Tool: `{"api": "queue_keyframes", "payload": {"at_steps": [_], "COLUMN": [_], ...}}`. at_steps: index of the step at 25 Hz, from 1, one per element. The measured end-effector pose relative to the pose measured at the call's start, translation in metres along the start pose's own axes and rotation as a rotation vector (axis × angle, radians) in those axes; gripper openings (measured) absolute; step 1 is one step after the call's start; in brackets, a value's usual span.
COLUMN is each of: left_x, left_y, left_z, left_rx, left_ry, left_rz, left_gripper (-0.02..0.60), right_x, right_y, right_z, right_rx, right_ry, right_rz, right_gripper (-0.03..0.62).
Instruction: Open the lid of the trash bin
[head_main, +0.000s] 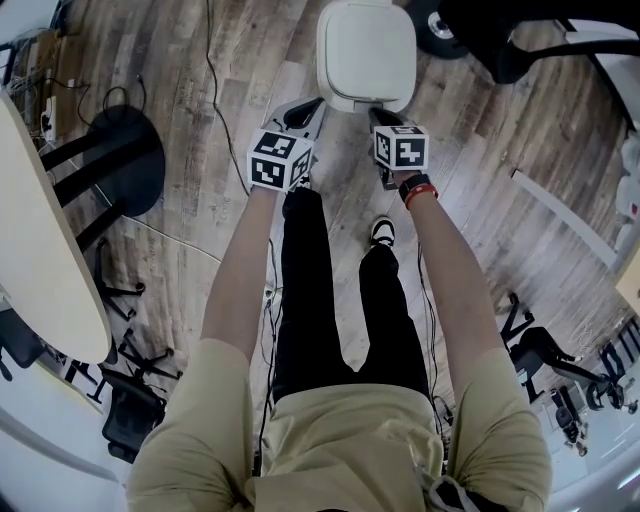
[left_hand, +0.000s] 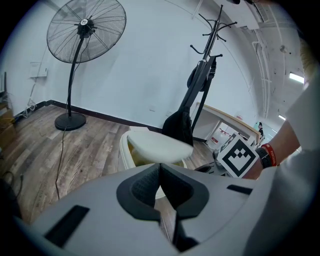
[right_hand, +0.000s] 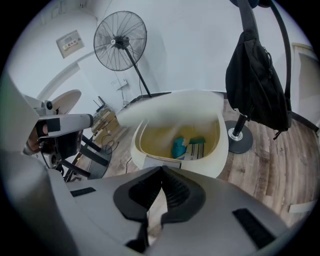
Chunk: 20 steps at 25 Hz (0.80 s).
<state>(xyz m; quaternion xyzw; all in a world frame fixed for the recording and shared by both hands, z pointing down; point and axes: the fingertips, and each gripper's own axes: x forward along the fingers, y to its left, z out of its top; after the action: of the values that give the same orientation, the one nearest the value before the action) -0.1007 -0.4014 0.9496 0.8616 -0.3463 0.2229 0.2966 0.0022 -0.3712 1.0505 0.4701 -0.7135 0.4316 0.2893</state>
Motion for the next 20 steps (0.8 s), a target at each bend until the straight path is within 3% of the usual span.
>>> {"api": "queue_keyframes", "payload": {"at_steps": [10, 16, 20], "left_x": [-0.012, -0.030, -0.051], "left_y": [-0.003, -0.011, -0.025], "left_z": [0.001, 0.010, 0.029], "left_rx": [0.007, 0.000, -0.007], "left_ry": [0.010, 0.009, -0.003], "left_rz": [0.011, 0.028, 0.047], "left_gripper": [0.023, 0.023, 0.023], "right_x": [-0.004, -0.024, -0.059], "right_y": [0.002, 0.014, 0.023], "right_z": [0.006, 0.016, 0.034], "right_rx": [0.006, 0.174, 0.130], "right_ry": [0.024, 0.004, -0.032], "right_rz": [-0.010, 0.029, 0.024], "right_gripper": [0.015, 0.015, 0.015]}}
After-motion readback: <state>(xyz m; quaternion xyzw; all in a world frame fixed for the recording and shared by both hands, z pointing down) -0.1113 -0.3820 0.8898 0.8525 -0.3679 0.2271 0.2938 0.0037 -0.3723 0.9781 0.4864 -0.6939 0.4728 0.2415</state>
